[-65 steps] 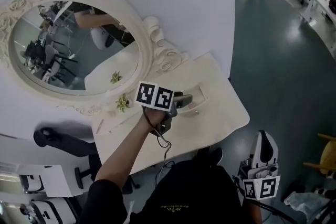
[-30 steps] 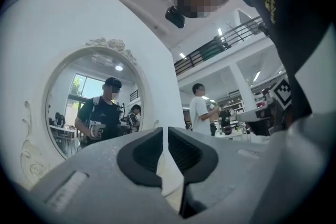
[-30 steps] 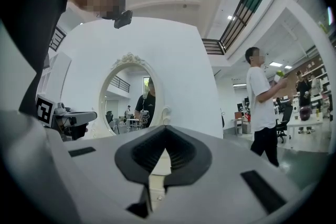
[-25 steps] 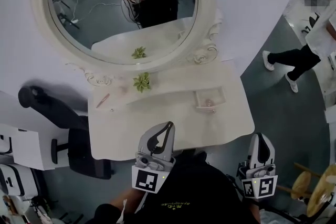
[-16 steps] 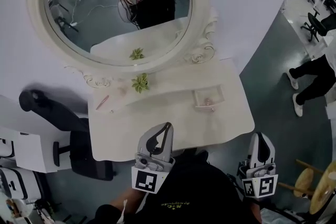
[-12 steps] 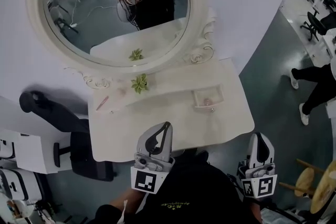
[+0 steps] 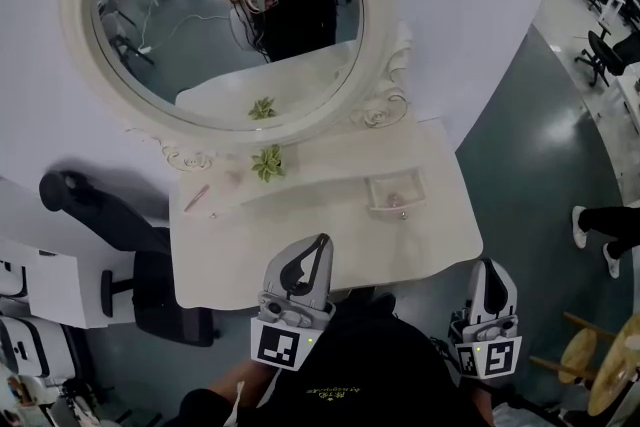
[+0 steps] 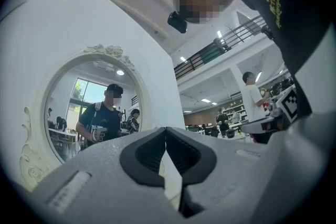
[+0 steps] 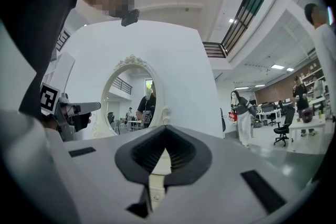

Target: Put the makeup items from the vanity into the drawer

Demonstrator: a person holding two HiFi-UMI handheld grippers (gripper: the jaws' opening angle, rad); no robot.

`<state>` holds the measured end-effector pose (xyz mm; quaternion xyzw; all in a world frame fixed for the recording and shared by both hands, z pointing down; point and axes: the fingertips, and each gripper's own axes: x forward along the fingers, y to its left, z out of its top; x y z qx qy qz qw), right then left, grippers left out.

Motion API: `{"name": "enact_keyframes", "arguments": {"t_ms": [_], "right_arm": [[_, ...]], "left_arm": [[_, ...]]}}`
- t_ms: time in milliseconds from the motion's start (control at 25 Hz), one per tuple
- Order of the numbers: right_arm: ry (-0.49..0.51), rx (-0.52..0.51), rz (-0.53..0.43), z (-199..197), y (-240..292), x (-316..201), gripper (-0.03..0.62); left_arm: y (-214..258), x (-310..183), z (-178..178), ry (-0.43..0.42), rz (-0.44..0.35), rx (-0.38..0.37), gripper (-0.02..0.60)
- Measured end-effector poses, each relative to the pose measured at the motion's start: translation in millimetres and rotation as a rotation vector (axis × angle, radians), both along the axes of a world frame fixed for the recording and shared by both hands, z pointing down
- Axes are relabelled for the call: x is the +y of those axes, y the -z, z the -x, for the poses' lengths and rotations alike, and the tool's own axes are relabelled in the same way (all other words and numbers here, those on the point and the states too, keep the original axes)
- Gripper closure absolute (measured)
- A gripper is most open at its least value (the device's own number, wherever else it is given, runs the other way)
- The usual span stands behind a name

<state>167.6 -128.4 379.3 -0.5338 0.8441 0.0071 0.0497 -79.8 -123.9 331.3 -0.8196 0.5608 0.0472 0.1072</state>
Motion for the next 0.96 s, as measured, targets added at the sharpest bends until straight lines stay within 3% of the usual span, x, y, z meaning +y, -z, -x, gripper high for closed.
{"name": "enact_keyframes", "arguments": {"t_ms": [960], "right_arm": [[0.007, 0.002, -0.004, 4.2, 0.4, -2.4, 0.594]], "left_arm": [[6.6, -5.2, -0.3, -0.003, -0.007, 0.006, 0.558]]}}
